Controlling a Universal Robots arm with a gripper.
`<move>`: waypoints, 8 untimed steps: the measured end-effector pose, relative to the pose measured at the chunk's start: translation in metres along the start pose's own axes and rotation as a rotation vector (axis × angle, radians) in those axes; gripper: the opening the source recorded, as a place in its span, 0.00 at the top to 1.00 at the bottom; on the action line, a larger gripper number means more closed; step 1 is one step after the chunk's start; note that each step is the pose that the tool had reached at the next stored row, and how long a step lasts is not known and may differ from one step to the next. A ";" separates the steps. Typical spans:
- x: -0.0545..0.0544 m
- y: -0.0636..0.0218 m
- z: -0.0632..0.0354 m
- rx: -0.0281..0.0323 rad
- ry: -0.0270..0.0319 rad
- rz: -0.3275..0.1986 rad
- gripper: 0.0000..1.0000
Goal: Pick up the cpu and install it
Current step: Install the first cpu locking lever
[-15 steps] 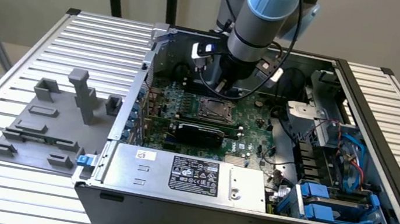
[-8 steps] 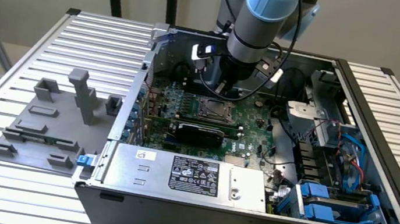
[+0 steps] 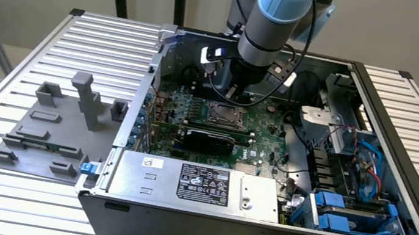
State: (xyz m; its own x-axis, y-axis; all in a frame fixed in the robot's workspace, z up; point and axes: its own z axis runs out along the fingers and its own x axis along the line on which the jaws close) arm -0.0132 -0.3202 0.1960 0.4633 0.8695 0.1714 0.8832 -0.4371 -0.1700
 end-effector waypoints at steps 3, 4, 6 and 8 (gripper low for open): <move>0.000 0.0000 0.0000 0.0019 0.0035 -0.003 0.89; 0.000 0.0000 -0.0001 0.0027 0.0050 -0.004 0.89; 0.000 0.0000 -0.0001 0.0042 0.0080 -0.004 0.89; 0.000 0.0003 -0.0001 0.0049 0.0092 -0.004 0.89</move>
State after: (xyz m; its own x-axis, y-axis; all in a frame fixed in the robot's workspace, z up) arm -0.0130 -0.3203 0.1960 0.4603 0.8691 0.1810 0.8847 -0.4324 -0.1740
